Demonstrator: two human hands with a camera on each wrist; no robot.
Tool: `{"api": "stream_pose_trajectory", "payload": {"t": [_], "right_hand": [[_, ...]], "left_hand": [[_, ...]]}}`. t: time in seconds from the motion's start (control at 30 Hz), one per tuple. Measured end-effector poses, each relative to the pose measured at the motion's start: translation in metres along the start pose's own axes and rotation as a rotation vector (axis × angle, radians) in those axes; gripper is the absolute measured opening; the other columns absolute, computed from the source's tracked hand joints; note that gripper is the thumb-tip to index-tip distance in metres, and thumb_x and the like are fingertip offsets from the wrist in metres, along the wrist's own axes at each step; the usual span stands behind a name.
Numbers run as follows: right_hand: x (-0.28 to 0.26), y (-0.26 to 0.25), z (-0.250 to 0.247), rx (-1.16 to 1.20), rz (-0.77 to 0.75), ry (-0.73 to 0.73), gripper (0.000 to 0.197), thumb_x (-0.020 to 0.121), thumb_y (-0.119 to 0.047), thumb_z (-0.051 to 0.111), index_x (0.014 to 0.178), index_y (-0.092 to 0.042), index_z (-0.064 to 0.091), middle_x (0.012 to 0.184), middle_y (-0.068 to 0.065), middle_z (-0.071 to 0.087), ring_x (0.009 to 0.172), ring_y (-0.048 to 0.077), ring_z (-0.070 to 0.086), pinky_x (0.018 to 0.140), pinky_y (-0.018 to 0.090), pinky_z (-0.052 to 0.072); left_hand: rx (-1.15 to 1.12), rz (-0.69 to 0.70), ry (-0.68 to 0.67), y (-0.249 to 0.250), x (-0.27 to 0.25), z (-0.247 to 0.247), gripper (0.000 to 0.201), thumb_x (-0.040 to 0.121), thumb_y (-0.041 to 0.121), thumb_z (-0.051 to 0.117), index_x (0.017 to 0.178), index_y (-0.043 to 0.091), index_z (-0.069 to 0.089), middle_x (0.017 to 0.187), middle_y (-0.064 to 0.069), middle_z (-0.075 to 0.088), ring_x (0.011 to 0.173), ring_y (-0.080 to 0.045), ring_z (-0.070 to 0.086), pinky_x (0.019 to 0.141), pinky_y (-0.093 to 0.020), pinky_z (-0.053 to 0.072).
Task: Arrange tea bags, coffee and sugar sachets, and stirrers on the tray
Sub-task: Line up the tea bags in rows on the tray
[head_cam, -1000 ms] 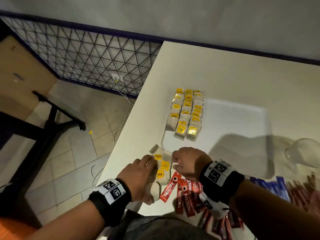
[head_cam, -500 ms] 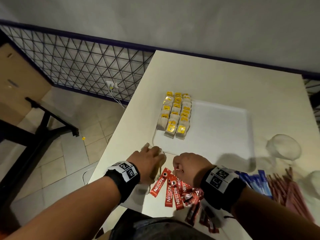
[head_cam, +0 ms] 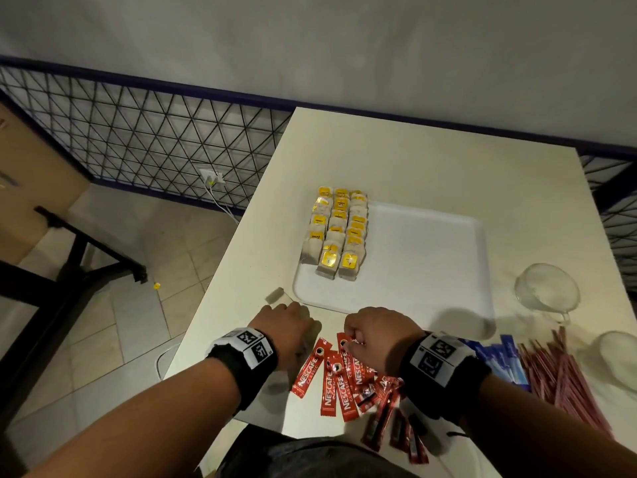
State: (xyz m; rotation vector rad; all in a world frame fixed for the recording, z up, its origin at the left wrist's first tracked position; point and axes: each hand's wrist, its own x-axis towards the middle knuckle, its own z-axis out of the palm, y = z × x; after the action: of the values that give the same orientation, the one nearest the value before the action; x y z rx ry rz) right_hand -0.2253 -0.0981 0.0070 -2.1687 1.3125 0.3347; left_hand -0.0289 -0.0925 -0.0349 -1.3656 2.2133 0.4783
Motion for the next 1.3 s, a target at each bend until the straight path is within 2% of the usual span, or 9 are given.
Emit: {"api": "stream_pose_trajectory", "payload": {"t": [0.2, 0.27, 0.5, 0.7, 0.87, 0.97, 1.1, 1.2, 1.3], "right_hand": [[0.010, -0.002, -0.002, -0.005, -0.003, -0.011, 0.025, 0.095, -0.042, 0.047, 0.113, -0.026, 0.055, 0.110, -0.004, 0.057, 0.098, 0.016, 0.053, 0.076, 0.027, 0.037], [0.014, 0.000, -0.007, -0.008, -0.014, -0.001, 0.027, 0.095, -0.042, 0.047, 0.116, -0.026, 0.054, 0.109, -0.004, 0.056, 0.098, 0.016, 0.052, 0.077, 0.027, 0.036], [0.029, -0.001, -0.030, 0.210, -0.125, 0.241, 0.022, 0.093, -0.042, 0.052, 0.111, -0.030, 0.058, 0.091, -0.016, 0.053, 0.076, 0.002, 0.046, 0.074, 0.022, 0.036], [0.043, -0.024, -0.051, 0.414, -0.246, 0.371, 0.017, 0.095, -0.032, 0.055, 0.106, -0.023, 0.064, 0.088, -0.015, 0.057, 0.071, -0.007, 0.048, 0.066, 0.010, 0.035], [0.048, -0.038, -0.057, 0.517, -0.285, 0.317, 0.028, 0.095, -0.023, 0.055, 0.123, -0.025, 0.058, 0.109, -0.014, 0.058, 0.092, 0.005, 0.054, 0.080, 0.020, 0.044], [0.054, -0.043, -0.059, 0.636, -0.280, 0.196, 0.039, 0.094, -0.019, 0.057, 0.128, -0.035, 0.051, 0.110, -0.025, 0.052, 0.097, -0.005, 0.051, 0.083, 0.013, 0.041], [0.061, -0.050, -0.063, 0.963, -0.343, -0.006, 0.034, 0.089, -0.016, 0.057, 0.097, -0.048, 0.062, 0.105, -0.003, 0.068, 0.104, 0.021, 0.064, 0.091, 0.032, 0.049], [0.066, -0.050, -0.062, 0.934, -0.309, -0.004, 0.004, 0.079, -0.034, 0.066, 0.077, -0.038, 0.065, 0.095, 0.016, 0.070, 0.095, 0.031, 0.067, 0.093, 0.046, 0.050], [0.070, -0.045, -0.061, 0.934, -0.273, 0.027, 0.007, 0.078, -0.034, 0.068, 0.080, -0.027, 0.067, 0.094, 0.017, 0.071, 0.092, 0.035, 0.067, 0.092, 0.053, 0.050]], "left_hand": [[0.040, -0.011, 0.074, 0.001, -0.003, -0.007, 0.026, 0.094, 0.026, 0.045, 0.118, 0.020, 0.053, 0.113, -0.002, 0.060, 0.105, -0.025, 0.058, 0.101, -0.042, 0.035], [-0.059, -0.035, 0.113, -0.008, -0.006, -0.011, 0.027, 0.093, 0.028, 0.048, 0.117, 0.020, 0.053, 0.113, -0.003, 0.060, 0.104, -0.025, 0.057, 0.097, -0.037, 0.038], [-1.294, -0.077, 0.407, -0.050, -0.037, -0.037, 0.022, 0.081, 0.011, 0.071, 0.098, 0.025, 0.068, 0.088, 0.004, 0.069, 0.074, -0.014, 0.067, 0.068, -0.020, 0.050], [-2.163, 0.005, 0.454, -0.054, -0.046, -0.062, 0.025, 0.070, 0.006, 0.062, 0.094, 0.010, 0.068, 0.065, -0.010, 0.051, 0.054, -0.026, 0.050, 0.055, -0.030, 0.050], [-2.270, 0.106, 0.433, -0.056, -0.046, -0.071, 0.024, 0.072, 0.005, 0.058, 0.094, 0.006, 0.067, 0.069, -0.012, 0.048, 0.052, -0.025, 0.046, 0.058, -0.037, 0.049], [-2.279, 0.246, 0.301, -0.060, -0.048, -0.078, 0.035, 0.061, 0.009, 0.071, 0.095, 0.005, 0.066, 0.071, -0.013, 0.055, 0.052, -0.023, 0.047, 0.058, -0.037, 0.050], [-2.304, 0.390, 0.148, -0.066, -0.046, -0.084, 0.045, 0.055, 0.017, 0.081, 0.095, 0.006, 0.066, 0.068, -0.015, 0.051, 0.048, -0.021, 0.045, 0.055, -0.034, 0.047], [-2.355, 0.368, 0.166, -0.070, -0.042, -0.083, 0.047, 0.052, 0.019, 0.082, 0.095, 0.008, 0.068, 0.067, -0.012, 0.047, 0.043, -0.019, 0.043, 0.050, -0.030, 0.043], [-2.510, 0.286, 0.286, -0.069, -0.034, -0.073, 0.054, 0.045, 0.020, 0.086, 0.096, 0.013, 0.069, 0.076, -0.013, 0.056, 0.043, -0.019, 0.045, 0.047, -0.025, 0.041]]}}
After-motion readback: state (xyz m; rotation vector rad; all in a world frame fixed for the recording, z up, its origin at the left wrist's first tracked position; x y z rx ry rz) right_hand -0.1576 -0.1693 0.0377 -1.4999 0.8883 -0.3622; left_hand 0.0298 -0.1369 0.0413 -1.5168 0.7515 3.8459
